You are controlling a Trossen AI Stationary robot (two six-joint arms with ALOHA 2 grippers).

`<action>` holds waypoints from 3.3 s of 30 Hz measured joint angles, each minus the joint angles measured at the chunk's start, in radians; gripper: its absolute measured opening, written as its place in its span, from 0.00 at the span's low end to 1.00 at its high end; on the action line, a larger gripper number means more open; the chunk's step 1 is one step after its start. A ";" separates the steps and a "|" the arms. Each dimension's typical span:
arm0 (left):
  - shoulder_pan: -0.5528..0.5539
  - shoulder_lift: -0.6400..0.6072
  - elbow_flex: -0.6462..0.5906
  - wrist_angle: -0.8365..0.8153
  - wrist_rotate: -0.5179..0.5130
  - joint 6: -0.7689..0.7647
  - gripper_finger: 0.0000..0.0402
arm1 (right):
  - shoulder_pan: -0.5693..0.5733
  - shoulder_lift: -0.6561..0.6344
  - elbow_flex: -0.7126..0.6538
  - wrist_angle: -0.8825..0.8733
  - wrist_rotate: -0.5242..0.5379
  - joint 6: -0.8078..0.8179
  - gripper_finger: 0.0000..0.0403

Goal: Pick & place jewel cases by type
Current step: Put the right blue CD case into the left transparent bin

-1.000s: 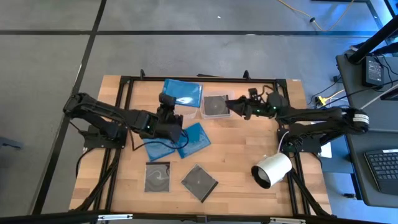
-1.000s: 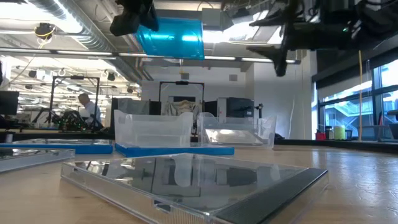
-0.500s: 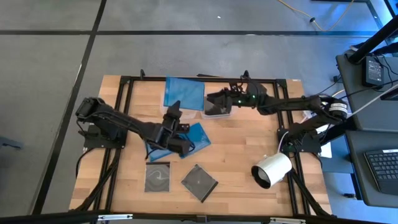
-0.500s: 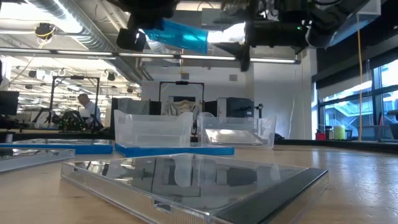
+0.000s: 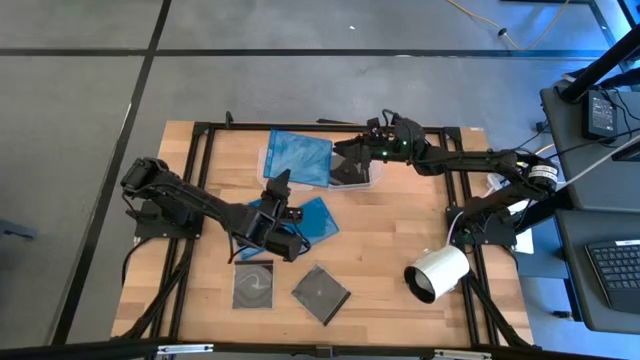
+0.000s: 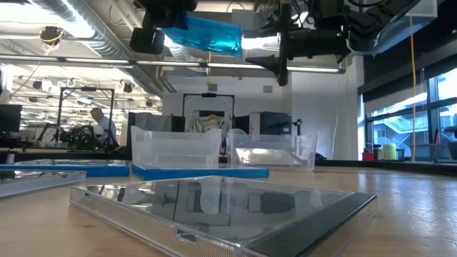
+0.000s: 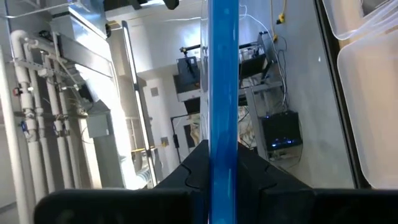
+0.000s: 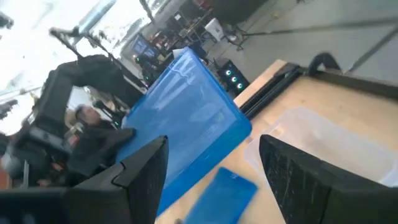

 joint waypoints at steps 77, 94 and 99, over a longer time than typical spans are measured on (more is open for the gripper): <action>0.002 -0.002 0.000 0.038 -0.002 0.074 0.09 | 0.072 0.116 0.094 0.082 0.064 0.161 0.43; 0.001 0.000 -0.001 0.034 0.106 0.084 0.22 | 0.072 0.114 0.095 0.107 0.031 0.120 0.12; -0.001 0.000 -0.001 0.027 0.202 0.056 0.33 | 0.073 0.115 0.094 0.107 0.028 0.085 0.11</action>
